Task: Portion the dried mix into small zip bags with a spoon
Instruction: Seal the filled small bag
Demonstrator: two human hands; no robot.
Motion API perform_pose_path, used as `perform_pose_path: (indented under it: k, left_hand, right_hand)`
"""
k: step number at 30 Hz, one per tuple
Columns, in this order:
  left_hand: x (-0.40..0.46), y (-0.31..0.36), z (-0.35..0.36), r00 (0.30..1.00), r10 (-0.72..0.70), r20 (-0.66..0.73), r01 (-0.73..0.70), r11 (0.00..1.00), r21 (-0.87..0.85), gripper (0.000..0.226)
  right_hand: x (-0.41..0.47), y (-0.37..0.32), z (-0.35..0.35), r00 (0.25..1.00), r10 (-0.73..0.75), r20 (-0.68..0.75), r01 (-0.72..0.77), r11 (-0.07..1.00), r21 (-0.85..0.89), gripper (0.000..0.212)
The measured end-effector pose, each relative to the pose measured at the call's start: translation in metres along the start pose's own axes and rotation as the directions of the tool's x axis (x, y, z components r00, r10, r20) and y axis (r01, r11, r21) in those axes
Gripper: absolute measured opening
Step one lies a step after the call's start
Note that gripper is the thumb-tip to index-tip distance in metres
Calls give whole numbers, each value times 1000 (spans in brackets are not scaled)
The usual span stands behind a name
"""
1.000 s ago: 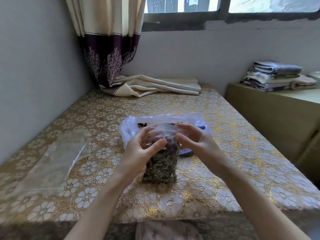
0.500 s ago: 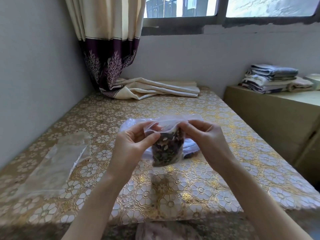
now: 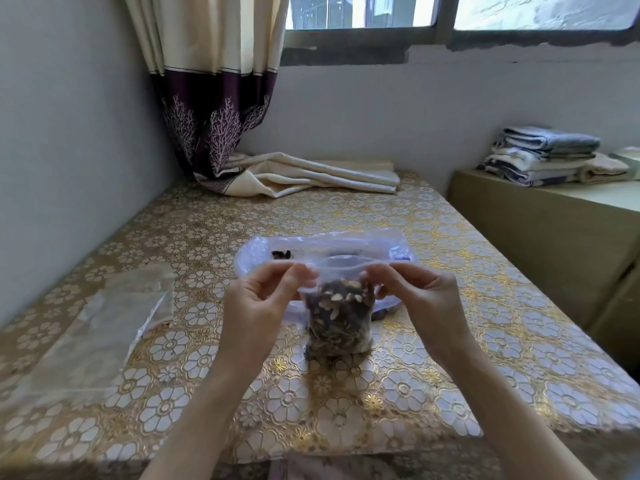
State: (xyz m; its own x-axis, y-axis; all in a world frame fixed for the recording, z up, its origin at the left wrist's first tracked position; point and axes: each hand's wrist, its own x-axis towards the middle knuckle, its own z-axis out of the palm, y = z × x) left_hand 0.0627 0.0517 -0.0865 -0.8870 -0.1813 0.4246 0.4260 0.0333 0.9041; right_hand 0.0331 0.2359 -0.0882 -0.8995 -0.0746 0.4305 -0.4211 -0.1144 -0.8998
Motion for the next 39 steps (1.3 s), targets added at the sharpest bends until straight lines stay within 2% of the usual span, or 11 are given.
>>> perform_pose_path:
  k: [4, 9, 15, 19, 23, 29, 35, 39]
  left_hand:
    - [6, 3, -4, 1000, 17, -23, -18, 999, -46, 19]
    - [-5, -22, -7, 991, -106, -79, 106, 994, 0, 19]
    - [3, -17, -8, 995, -83, -63, 82, 996, -19, 20]
    - [5, -15, -6, 994, -86, -68, 81, 994, -78, 24]
    - [6, -16, -8, 991, -117, -68, 107, 986, -131, 18]
    - [7, -12, -11, 987, -147, -67, 142, 987, -69, 20]
    - [7, -9, -9, 995, -76, -68, 81, 994, 79, 20]
    - [6, -8, -8, 997, -70, -33, 72, 993, 95, 25]
  right_hand:
    - [6, -4, 3, 998, -54, 32, 54, 999, 2, 12]
    - [-4, 14, 7, 997, 75, 9, -75, 997, -24, 12]
    - [0, 13, 3, 989, 149, 11, -149, 985, 82, 13]
    - [3, 12, 4, 990, 138, -15, -135, 984, 113, 20]
    - [2, 17, 6, 987, 153, -46, -145, 978, 148, 12]
    - [1, 13, 4, 986, 159, -52, -150, 978, 144, 10]
    - [0, 9, 3, 981, 184, -59, -174, 974, 148, 9]
    - [-2, 9, 4, 985, 162, -58, -152, 978, 144, 8]
